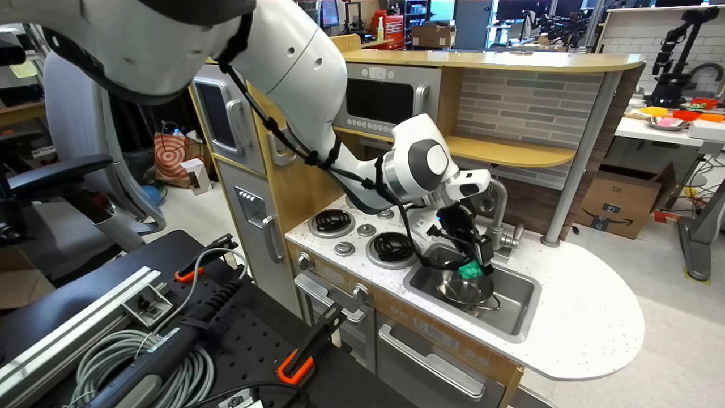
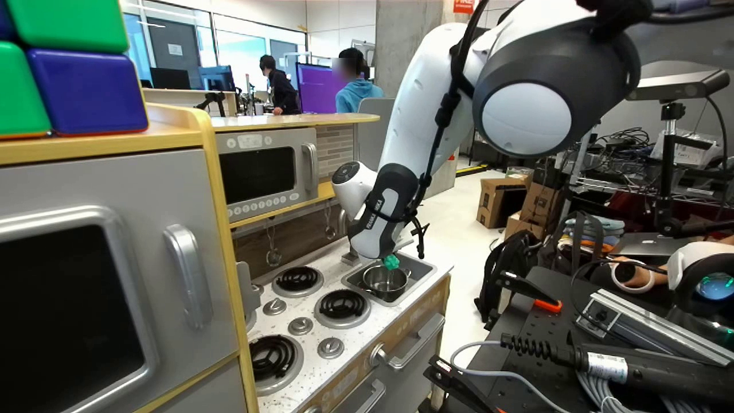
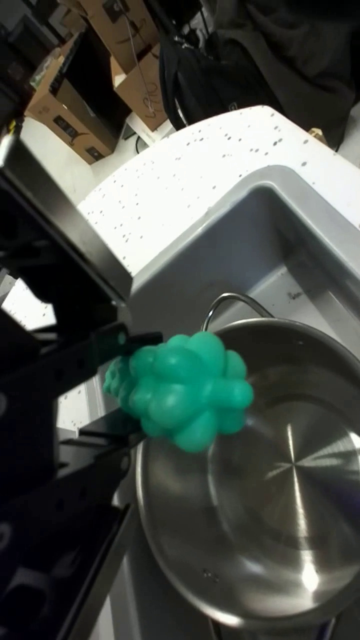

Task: Pick up the green toy from the stove and put it in the pot in the sink.

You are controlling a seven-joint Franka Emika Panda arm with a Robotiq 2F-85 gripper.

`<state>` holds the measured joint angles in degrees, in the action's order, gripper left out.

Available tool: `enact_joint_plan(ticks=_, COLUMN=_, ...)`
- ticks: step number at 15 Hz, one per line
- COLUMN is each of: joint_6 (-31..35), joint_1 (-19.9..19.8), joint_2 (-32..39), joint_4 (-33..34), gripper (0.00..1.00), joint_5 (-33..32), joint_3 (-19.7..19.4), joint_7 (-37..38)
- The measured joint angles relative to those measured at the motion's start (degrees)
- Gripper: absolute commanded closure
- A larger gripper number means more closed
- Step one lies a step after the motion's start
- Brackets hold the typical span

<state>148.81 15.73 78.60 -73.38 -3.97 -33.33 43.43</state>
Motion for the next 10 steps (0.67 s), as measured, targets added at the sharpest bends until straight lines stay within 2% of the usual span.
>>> enact_joint_plan(ticks=1, joint_6=-1.5, joint_1=0.0, joint_2=0.9, joint_4=1.6, gripper=0.42, joint_5=-1.6, joint_3=-0.1, joint_7=1.1)
enact_joint_plan(ticks=5, joint_6=-3.6, joint_1=0.0, joint_2=3.0, joint_4=5.5, gripper=0.13, joint_5=-5.2, joint_3=0.1, joint_7=2.4)
enact_joint_plan(ticks=7, joint_6=-2.9, joint_1=-0.1, joint_2=2.8, joint_4=5.5, gripper=0.0, joint_5=-5.2, joint_3=1.3, joint_7=0.5)
enact_joint_plan(ticks=10, joint_6=2.3, joint_1=0.3, joint_2=0.2, joint_4=0.9, gripper=0.0, joint_5=-5.4, joint_3=5.8, joint_7=-6.4)
